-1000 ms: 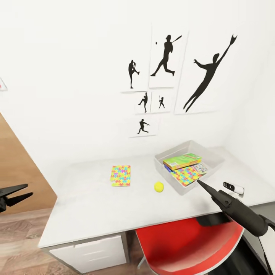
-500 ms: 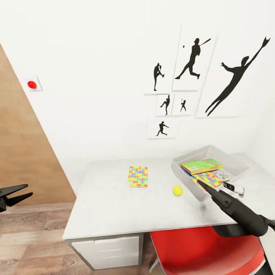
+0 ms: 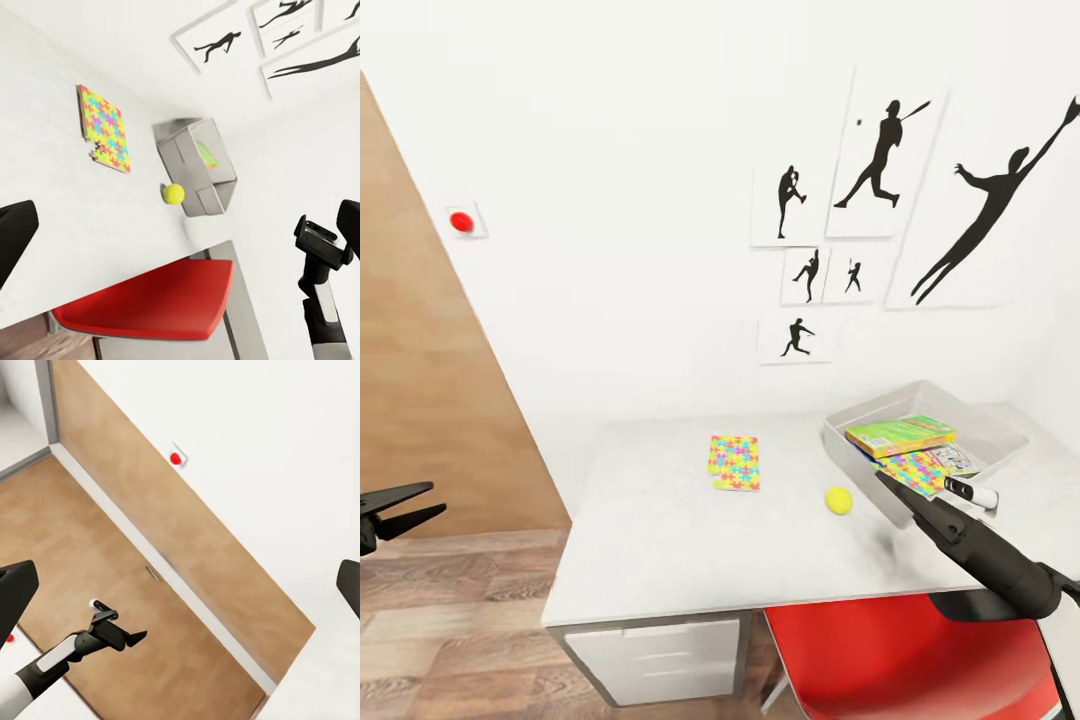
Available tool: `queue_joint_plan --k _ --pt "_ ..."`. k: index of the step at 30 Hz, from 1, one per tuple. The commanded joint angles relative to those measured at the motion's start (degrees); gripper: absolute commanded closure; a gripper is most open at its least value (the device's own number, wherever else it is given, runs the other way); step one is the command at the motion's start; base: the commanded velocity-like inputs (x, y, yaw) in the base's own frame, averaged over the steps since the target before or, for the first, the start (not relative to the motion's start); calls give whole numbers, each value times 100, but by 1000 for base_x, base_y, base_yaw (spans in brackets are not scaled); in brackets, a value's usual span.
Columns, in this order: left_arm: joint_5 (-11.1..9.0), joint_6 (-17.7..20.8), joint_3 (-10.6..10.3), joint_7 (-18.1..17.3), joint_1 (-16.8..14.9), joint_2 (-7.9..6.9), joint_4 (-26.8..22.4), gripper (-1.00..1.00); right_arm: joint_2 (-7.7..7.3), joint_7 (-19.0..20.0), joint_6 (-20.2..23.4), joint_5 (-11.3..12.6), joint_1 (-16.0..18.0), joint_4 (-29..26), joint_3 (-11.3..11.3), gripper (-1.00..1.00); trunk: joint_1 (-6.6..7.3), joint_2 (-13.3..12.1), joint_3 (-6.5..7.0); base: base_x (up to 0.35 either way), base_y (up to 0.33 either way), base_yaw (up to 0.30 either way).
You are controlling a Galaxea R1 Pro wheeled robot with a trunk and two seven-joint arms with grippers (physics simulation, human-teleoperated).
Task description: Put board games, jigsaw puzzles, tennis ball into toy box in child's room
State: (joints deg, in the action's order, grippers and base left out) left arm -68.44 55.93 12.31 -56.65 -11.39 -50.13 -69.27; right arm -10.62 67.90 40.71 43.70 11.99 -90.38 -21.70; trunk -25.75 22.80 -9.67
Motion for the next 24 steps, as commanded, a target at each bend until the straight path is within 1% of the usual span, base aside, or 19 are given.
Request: queue_joint_plan --k 1,7,18,20,24 --pt "-3 23 -1 -13 -6 -3 2 -100 -1 1 42 25 5 1 0 -100 -3 12 -12 0 101 0" --pt "-3 23 -1 -13 -8 -5 2 -100 -1 0 42 25 5 -1 6 -100 -3 12 -12 0 151 0" --pt "-3 23 -1 -8 -7 3 10 -100 -4 2 43 23 5 -15 16 -100 -3 12 -12 0 19 0" --pt "-3 23 -1 -9 -7 3 10 -100 -3 -13 38 -4 5 -15 64 -100 -3 12 -12 0 1 0" --pt "-3 19 -3 -5 -5 4 10 -100 3 -63 33 -173 5 -20 276 -100 -3 12 -12 0 0 0"
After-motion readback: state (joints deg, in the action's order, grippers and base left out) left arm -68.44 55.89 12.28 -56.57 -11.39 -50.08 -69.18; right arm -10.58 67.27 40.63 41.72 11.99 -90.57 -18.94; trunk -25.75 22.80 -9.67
